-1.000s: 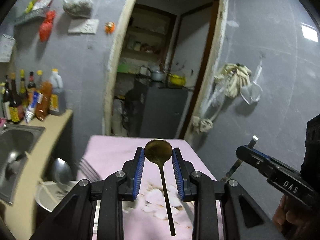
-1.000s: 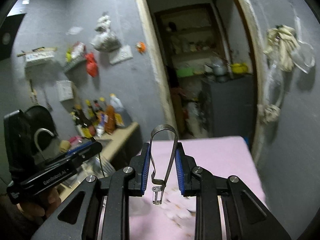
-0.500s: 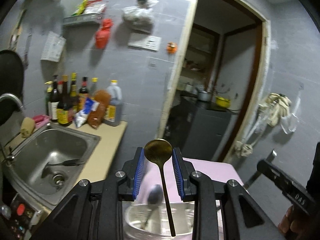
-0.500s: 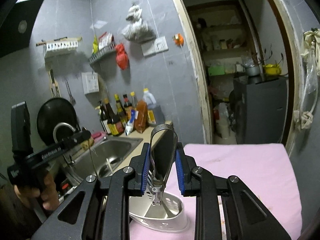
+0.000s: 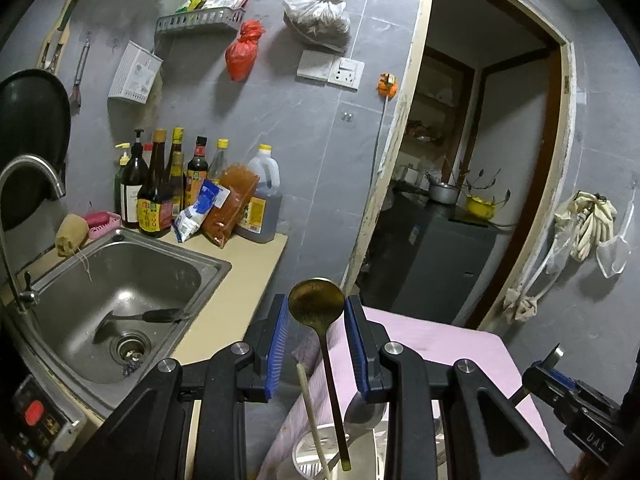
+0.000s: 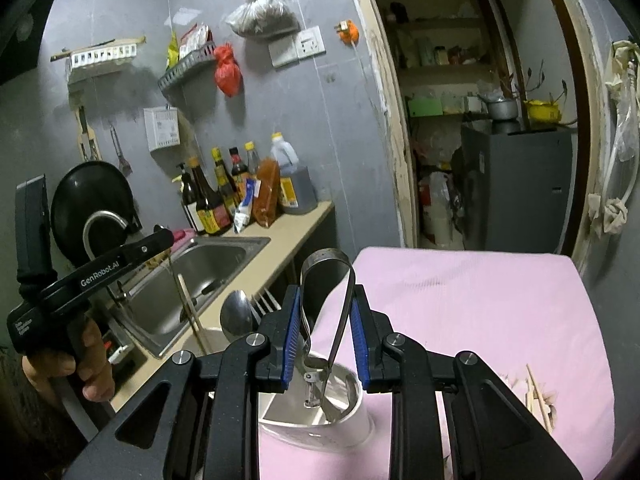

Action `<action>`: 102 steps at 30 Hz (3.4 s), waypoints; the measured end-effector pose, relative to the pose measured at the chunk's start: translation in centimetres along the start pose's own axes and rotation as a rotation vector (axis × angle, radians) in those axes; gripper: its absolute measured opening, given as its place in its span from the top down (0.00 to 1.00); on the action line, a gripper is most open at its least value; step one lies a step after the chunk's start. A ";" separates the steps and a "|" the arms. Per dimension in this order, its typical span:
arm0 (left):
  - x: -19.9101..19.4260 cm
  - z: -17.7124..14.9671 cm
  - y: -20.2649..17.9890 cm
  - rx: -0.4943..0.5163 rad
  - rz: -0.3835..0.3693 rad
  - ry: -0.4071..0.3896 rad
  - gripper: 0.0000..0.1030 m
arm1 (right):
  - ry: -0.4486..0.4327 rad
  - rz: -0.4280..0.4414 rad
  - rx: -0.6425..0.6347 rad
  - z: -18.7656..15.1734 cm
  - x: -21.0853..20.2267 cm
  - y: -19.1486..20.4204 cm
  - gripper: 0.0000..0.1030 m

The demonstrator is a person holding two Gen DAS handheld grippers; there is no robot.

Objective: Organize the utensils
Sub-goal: 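Carry gold spoon and wire loop over the white holder and open both tools, then move both tools back over the chopsticks and silver knife, then close the left tool on the silver knife while the right tool grasps a chopstick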

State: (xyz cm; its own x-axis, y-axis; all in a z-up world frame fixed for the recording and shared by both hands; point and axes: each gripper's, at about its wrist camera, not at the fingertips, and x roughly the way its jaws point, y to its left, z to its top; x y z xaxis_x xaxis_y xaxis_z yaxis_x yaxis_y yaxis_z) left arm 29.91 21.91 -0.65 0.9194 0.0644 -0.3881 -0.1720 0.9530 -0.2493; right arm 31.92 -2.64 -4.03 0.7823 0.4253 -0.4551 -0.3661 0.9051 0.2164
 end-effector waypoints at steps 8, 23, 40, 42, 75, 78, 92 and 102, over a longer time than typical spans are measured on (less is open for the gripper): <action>0.6 -1.8 -1.2 0.053 -0.009 0.055 0.73 | 0.059 0.016 0.020 -1.1 0.8 -0.2 0.77; -0.9 -1.8 -1.7 0.042 -0.067 0.104 0.52 | -0.018 -0.044 0.052 -0.8 -2.4 -1.4 0.51; -4.8 -2.5 -8.0 0.105 -0.121 -0.025 0.04 | -0.272 -0.357 0.001 1.3 -13.3 -5.2 0.08; -5.0 -2.8 -8.9 0.110 -0.132 -0.030 0.03 | -0.279 -0.395 -0.008 1.3 -14.6 -6.0 0.06; 0.7 -16.6 -22.1 0.162 -0.149 0.225 0.03 | 0.048 -0.388 -0.033 -6.6 -11.0 -24.0 0.06; 2.5 -18.3 -22.4 0.169 -0.179 0.291 0.04 | 0.110 -0.357 -0.013 -8.4 -9.0 -24.8 0.06; 7.7 -22.6 -24.2 0.192 -0.261 0.497 0.51 | 0.306 -0.156 -0.059 -12.4 -2.0 -24.9 0.56; 8.2 -23.3 -25.4 0.233 -0.271 0.538 0.72 | 0.372 -0.096 -0.101 -13.4 -0.8 -23.9 0.89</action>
State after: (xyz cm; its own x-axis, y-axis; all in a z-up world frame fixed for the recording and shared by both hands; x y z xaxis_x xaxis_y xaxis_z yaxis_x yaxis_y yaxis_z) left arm 33.61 -8.60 -18.16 0.6031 -0.2872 -0.7442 0.1785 0.9579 -0.2250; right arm 33.32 -24.53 -20.39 0.5858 0.2940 -0.7553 -0.3623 0.9286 0.0805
